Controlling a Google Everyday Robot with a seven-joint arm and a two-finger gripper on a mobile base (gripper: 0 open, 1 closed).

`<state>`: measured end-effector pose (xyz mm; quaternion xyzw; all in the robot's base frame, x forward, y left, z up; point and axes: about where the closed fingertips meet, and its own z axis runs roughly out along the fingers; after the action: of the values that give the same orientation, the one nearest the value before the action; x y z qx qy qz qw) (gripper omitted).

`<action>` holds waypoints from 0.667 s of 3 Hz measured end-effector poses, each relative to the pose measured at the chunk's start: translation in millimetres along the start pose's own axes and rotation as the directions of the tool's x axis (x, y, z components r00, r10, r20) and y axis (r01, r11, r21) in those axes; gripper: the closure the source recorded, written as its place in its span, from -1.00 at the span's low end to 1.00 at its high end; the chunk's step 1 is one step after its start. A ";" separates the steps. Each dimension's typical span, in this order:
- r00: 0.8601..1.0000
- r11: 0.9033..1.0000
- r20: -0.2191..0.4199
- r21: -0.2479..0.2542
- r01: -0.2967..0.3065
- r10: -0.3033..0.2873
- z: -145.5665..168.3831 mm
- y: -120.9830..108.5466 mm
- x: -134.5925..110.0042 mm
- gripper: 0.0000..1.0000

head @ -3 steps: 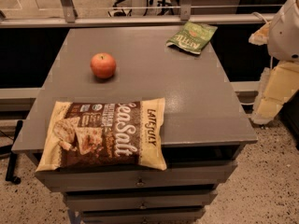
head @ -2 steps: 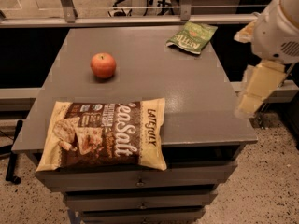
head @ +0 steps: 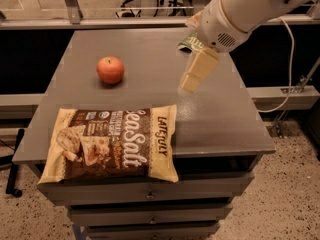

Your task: Pick apple

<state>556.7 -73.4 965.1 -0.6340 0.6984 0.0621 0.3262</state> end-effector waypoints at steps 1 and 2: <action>1.000 1.000 0.000 0.000 0.000 0.000 0.0 0.0 0.0 -1.00; 0.999 1.000 0.048 0.014 -0.025 0.024 11.7 -2.6 -6.5 -1.00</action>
Offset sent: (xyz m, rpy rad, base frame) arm 0.0255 0.0334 -0.0168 0.1911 -0.0293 -0.0451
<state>563.4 -62.5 960.2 -0.6213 0.6986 0.0762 0.3467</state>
